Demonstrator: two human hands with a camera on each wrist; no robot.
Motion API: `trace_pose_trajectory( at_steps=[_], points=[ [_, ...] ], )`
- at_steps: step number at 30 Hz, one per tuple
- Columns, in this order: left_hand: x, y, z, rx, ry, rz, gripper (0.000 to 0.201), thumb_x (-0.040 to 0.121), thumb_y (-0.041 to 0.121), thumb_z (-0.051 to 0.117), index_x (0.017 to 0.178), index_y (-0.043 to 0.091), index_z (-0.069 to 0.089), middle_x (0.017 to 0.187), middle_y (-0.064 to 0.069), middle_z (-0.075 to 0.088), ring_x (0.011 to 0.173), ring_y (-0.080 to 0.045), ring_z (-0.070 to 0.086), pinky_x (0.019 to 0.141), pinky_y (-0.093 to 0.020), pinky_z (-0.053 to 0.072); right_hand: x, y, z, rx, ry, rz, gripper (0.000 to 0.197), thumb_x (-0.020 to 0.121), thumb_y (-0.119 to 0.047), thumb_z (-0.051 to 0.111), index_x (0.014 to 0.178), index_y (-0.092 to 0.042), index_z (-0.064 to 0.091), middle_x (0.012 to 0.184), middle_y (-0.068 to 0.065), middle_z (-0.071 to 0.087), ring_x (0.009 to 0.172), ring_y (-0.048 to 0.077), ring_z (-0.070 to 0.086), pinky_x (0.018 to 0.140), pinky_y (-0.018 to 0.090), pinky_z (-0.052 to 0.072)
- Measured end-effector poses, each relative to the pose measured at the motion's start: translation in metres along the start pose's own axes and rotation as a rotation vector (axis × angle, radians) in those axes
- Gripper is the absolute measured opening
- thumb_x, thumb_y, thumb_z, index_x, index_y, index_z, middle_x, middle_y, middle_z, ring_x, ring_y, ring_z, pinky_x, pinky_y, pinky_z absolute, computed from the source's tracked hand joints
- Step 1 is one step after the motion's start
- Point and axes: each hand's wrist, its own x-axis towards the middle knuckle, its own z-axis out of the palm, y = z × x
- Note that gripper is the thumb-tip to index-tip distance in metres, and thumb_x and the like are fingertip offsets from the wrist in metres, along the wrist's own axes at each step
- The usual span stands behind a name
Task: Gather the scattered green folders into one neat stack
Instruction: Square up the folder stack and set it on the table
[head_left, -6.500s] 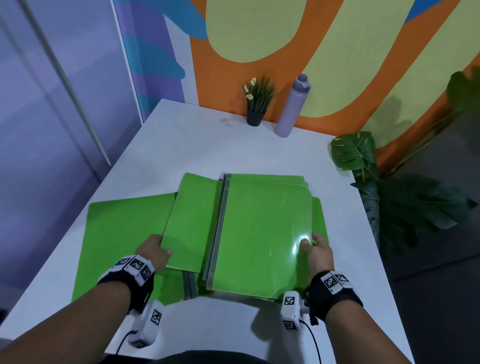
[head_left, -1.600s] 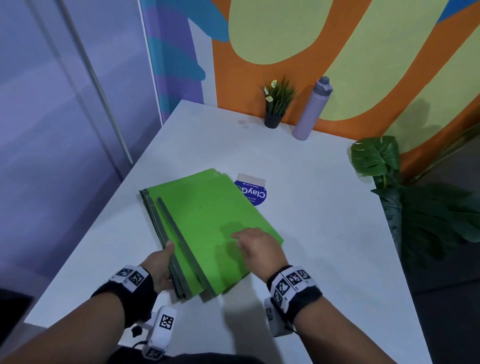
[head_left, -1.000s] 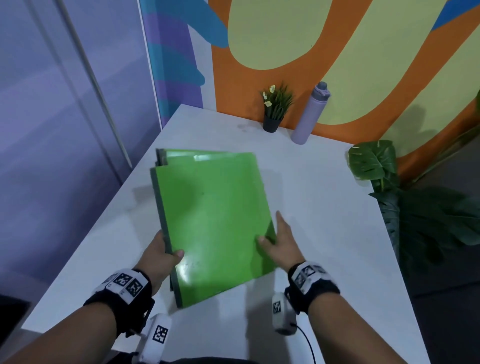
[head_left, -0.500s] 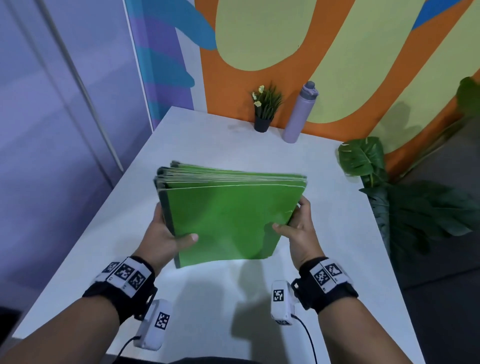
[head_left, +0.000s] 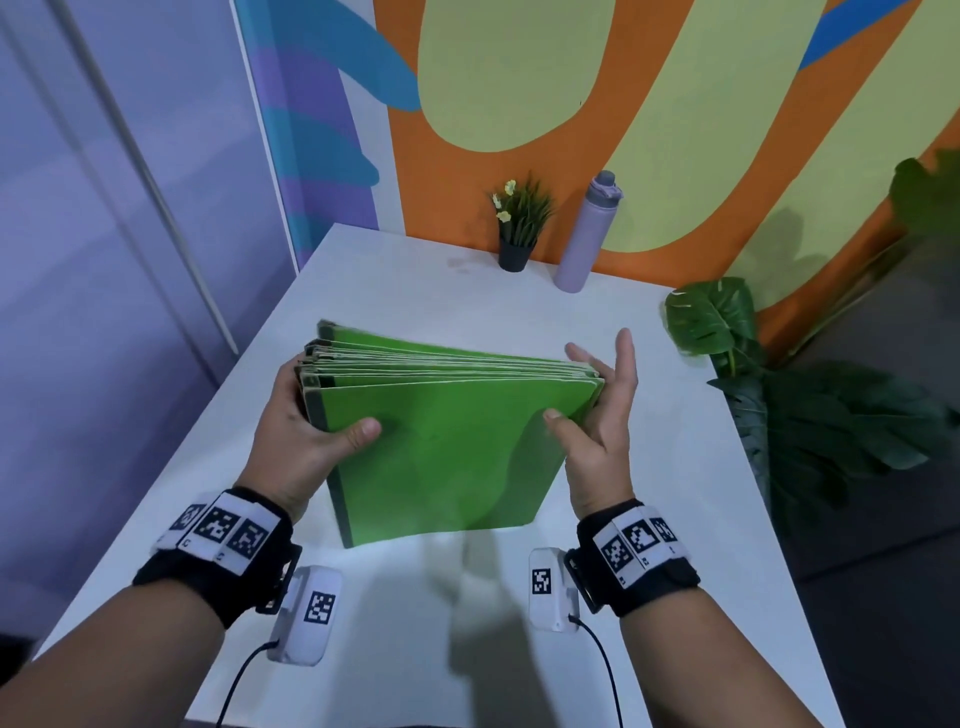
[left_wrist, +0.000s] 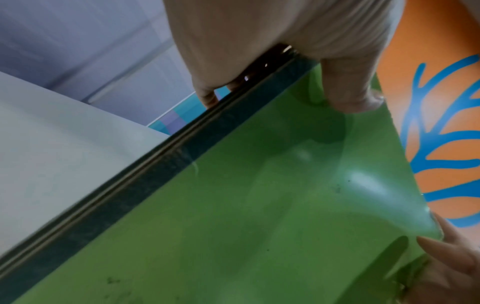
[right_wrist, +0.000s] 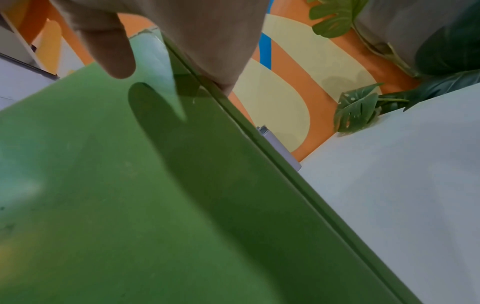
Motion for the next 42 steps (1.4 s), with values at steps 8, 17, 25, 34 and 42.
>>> trace_pose_trajectory(
  at_steps=[8,17,25,34,42],
  points=[
    [-0.003,-0.017,0.002,0.032,0.002,-0.017,0.075,0.061,0.002,0.086,0.123,0.023,0.049,0.105,0.009,0.073,0.096,-0.006,0.070,0.078,-0.023,0.059,-0.001,0.002,0.003,0.018,-0.017,0.105,0.071,0.074,-0.019,0.058,0.139,-0.040,0.035,0.149,0.010,0.037,0.139,0.032,0.030,0.114,0.060,0.020],
    [-0.002,-0.020,0.003,0.106,0.053,-0.030,0.057,0.069,-0.013,0.076,0.102,0.029,0.057,0.090,0.019,0.075,0.084,-0.001,0.071,0.069,-0.018,0.058,-0.005,0.009,0.006,0.089,0.027,0.111,0.041,0.083,-0.011,0.055,0.122,-0.010,0.042,0.114,0.011,0.057,0.108,0.026,0.053,0.103,0.059,0.038],
    [-0.004,-0.037,-0.003,0.128,0.062,-0.153,0.047,0.072,-0.006,0.078,0.099,0.030,0.061,0.104,0.004,0.073,0.094,-0.017,0.072,0.082,-0.036,0.057,-0.024,0.038,-0.001,-0.072,-0.028,0.194,0.019,0.091,-0.007,0.048,0.108,-0.008,0.040,0.094,-0.002,0.054,0.088,0.013,0.052,0.085,0.033,0.046],
    [-0.024,-0.073,-0.001,0.333,0.105,-0.313,0.030,0.081,0.009,0.074,0.103,0.024,0.060,0.104,0.001,0.069,0.097,-0.023,0.065,0.087,-0.036,0.053,-0.046,0.078,-0.007,-0.515,-0.128,0.404,0.011,0.096,-0.010,0.040,0.090,-0.014,0.032,0.072,0.001,0.033,0.064,0.015,0.034,0.062,0.034,0.035],
    [0.015,-0.044,-0.005,0.151,0.184,-0.301,0.032,0.079,0.016,0.076,0.108,0.017,0.061,0.106,-0.005,0.073,0.099,-0.029,0.069,0.089,-0.049,0.054,-0.018,0.053,-0.011,-0.188,-0.155,0.426,0.027,0.097,-0.017,0.049,0.123,-0.023,0.049,0.115,-0.004,0.066,0.107,0.016,0.062,0.091,0.035,0.050]
  ],
)
